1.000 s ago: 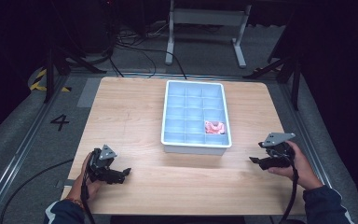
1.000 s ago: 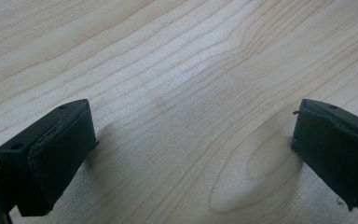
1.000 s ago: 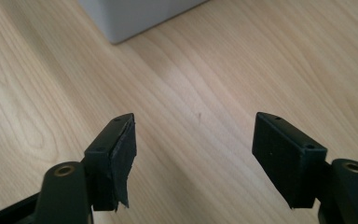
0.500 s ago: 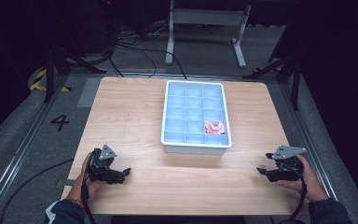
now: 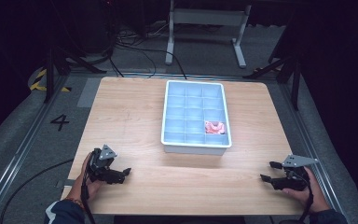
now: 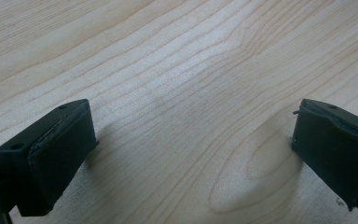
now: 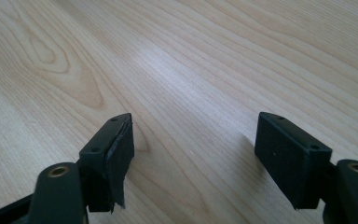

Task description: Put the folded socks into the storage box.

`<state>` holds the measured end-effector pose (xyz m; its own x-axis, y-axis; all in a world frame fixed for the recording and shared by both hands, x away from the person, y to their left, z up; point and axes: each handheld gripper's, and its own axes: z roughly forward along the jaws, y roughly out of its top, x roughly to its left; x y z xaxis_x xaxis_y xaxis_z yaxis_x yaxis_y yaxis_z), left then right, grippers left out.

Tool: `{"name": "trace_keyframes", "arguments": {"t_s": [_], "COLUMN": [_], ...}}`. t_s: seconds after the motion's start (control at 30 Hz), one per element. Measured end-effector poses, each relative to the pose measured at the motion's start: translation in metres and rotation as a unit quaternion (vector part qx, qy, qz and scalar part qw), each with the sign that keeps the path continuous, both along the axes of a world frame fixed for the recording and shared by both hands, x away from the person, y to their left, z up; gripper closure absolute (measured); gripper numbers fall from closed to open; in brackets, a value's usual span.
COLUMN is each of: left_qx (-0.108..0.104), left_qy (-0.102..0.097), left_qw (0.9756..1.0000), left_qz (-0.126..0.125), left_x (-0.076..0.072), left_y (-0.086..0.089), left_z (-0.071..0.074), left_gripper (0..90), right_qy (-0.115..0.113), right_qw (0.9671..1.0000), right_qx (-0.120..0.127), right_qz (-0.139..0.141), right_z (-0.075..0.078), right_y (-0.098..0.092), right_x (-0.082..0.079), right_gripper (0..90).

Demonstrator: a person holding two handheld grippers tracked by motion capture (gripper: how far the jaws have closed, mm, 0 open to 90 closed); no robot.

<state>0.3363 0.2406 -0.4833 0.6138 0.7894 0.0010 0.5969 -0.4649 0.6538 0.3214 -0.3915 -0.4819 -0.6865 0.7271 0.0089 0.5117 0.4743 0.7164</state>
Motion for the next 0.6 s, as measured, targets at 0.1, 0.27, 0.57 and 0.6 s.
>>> {"name": "trace_keyframes", "arguments": {"t_s": [0.1, 0.27, 0.57, 0.6], "left_qx": [-0.003, -0.002, -0.005, -0.005], "left_qy": [0.002, 0.001, 0.001, 0.001], "left_qw": [1.0, 1.0, 1.0, 1.0], "left_qz": [0.001, 0.001, 0.002, 0.002], "left_x": [0.0001, 0.0001, 0.0, 0.0], "left_y": [-0.0003, -0.0003, -0.0005, -0.0005], "left_z": [-0.0003, -0.0002, -0.0005, -0.0005], "left_gripper": [0.0, 0.0, 0.0, 0.0], "right_qy": [-0.02, -0.019, -0.02, -0.02], "right_qw": [0.9994, 0.9991, 0.9987, 0.9986], "right_qx": [0.017, 0.017, 0.014, 0.014], "right_qz": [-0.021, -0.034, -0.046, -0.046], "right_z": [-0.0053, -0.0053, -0.0055, -0.0055], "right_y": [-0.0049, -0.0057, -0.0055, -0.0055], "right_x": [-0.0031, -0.0032, -0.002, -0.002], "right_gripper": [27.3, 27.2, 23.8, 23.7]}}
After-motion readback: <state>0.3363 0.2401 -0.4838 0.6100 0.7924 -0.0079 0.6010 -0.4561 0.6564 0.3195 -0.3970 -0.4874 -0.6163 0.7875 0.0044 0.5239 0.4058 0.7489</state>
